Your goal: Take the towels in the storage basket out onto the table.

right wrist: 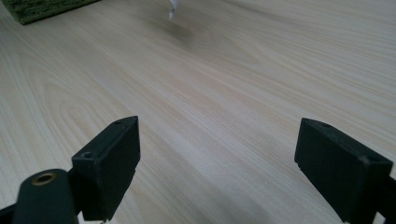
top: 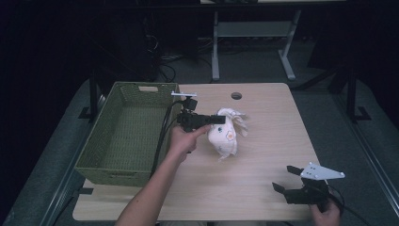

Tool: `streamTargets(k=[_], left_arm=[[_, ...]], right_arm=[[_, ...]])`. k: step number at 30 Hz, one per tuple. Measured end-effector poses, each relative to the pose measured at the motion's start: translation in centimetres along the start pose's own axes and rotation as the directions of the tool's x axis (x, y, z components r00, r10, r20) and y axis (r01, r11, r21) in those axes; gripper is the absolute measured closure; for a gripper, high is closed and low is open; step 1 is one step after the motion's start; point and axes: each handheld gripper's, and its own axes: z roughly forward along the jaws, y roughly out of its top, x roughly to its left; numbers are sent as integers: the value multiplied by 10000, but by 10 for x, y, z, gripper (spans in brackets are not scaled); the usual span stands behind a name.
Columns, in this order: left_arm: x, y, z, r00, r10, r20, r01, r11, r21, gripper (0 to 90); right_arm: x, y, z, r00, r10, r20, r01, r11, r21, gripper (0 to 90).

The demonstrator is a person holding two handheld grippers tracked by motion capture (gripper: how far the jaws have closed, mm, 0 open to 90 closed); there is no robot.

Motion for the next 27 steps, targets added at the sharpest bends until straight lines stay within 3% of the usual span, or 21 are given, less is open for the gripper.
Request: streamTargets(k=[27], left_arm=[[21, -25, 29, 9958, -315, -858, 330, 9993, 165, 786]], right_arm=[[-1, -2, -2, 10000, 4, 88, -4, 10000, -27, 140]])
